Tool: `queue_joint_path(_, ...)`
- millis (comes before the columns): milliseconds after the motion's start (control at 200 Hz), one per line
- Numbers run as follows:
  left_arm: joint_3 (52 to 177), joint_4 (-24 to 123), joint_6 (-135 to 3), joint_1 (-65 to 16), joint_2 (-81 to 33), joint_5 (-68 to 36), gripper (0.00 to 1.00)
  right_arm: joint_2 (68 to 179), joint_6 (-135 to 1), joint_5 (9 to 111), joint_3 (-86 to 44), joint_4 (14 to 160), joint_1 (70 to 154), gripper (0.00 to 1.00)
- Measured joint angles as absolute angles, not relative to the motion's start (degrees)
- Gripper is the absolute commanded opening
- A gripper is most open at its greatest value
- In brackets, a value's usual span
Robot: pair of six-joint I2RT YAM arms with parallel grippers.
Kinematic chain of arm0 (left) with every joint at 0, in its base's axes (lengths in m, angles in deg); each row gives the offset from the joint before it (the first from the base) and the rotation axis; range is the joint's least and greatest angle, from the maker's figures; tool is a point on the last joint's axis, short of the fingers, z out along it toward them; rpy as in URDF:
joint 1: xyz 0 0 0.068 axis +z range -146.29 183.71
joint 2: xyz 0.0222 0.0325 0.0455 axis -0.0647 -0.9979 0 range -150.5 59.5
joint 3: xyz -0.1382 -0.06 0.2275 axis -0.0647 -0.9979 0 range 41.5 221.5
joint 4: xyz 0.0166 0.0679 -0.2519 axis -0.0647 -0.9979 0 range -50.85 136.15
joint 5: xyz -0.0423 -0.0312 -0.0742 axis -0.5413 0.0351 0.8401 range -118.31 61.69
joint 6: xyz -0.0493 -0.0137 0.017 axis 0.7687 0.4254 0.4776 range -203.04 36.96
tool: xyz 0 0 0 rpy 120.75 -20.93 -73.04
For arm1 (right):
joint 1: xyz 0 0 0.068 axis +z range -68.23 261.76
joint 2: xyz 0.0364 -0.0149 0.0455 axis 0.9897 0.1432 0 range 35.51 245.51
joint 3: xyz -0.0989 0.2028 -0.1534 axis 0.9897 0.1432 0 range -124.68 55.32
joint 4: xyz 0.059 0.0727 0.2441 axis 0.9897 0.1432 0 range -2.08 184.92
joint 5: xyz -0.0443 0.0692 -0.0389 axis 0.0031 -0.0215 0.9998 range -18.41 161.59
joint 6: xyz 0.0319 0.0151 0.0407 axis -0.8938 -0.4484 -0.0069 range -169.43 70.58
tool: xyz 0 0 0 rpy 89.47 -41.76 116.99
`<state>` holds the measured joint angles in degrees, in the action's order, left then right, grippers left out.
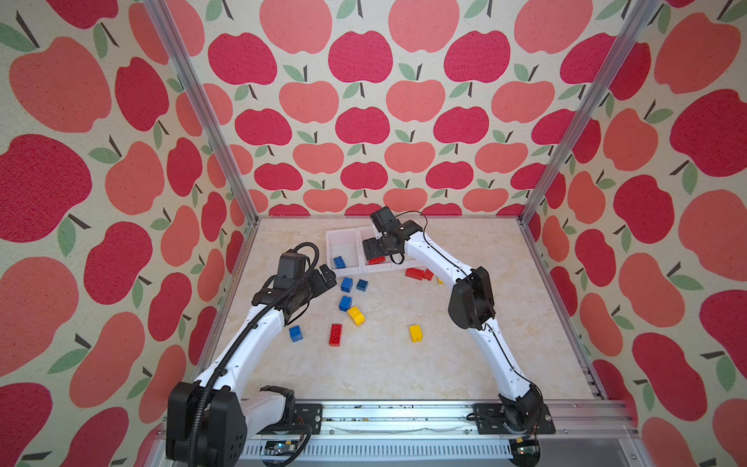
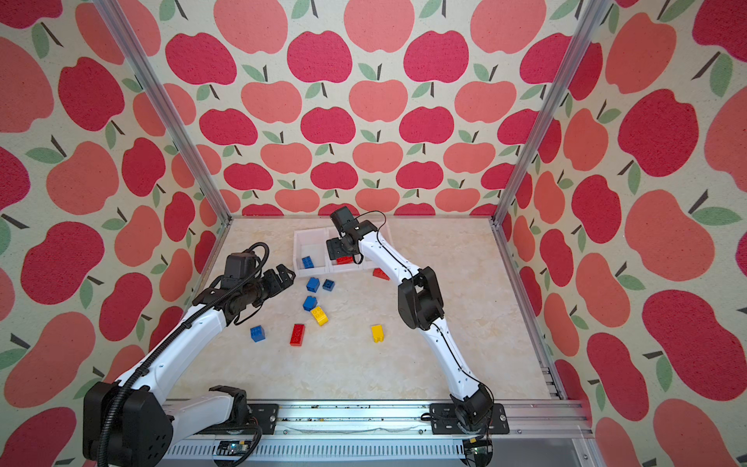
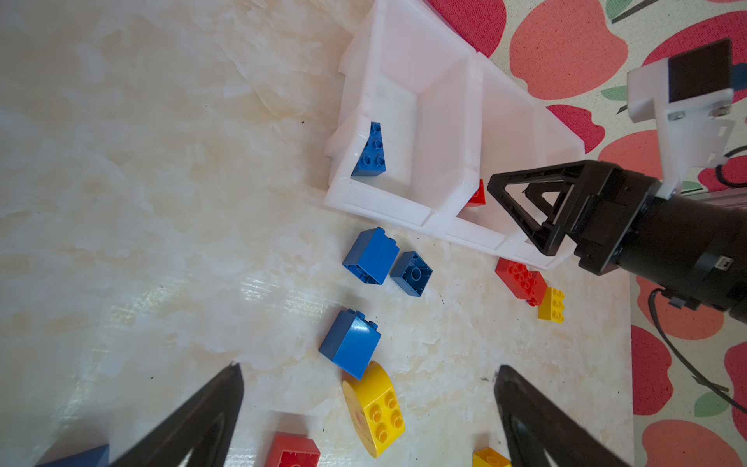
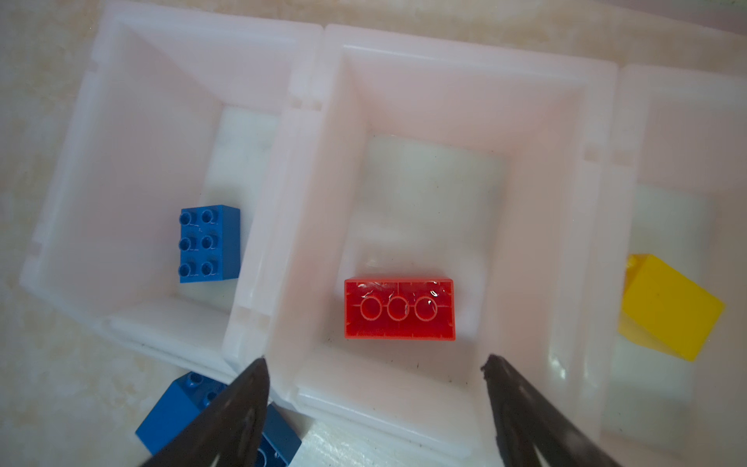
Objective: Sort the legos into containers by color
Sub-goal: Place the lego in the container, then pick up the lego from the middle-left of the table.
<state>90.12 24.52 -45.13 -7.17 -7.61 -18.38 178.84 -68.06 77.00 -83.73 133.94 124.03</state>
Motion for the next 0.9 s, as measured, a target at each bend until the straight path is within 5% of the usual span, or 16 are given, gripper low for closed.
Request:
queue_joint_path(320, 90.14, 22.07, -45.23, -7.17, -7.66, -19.05, 0.99, 173.25, -68.04, 76.19, -77.19, 133.83, 124.81, 0.87)
queue_joint_path(900, 90.82, 15.45, -45.72, -7.19, -8.88, -22.48, 0.97, 142.87, -71.21, 71.93, -37.11, 124.35, 125.91, 0.89)
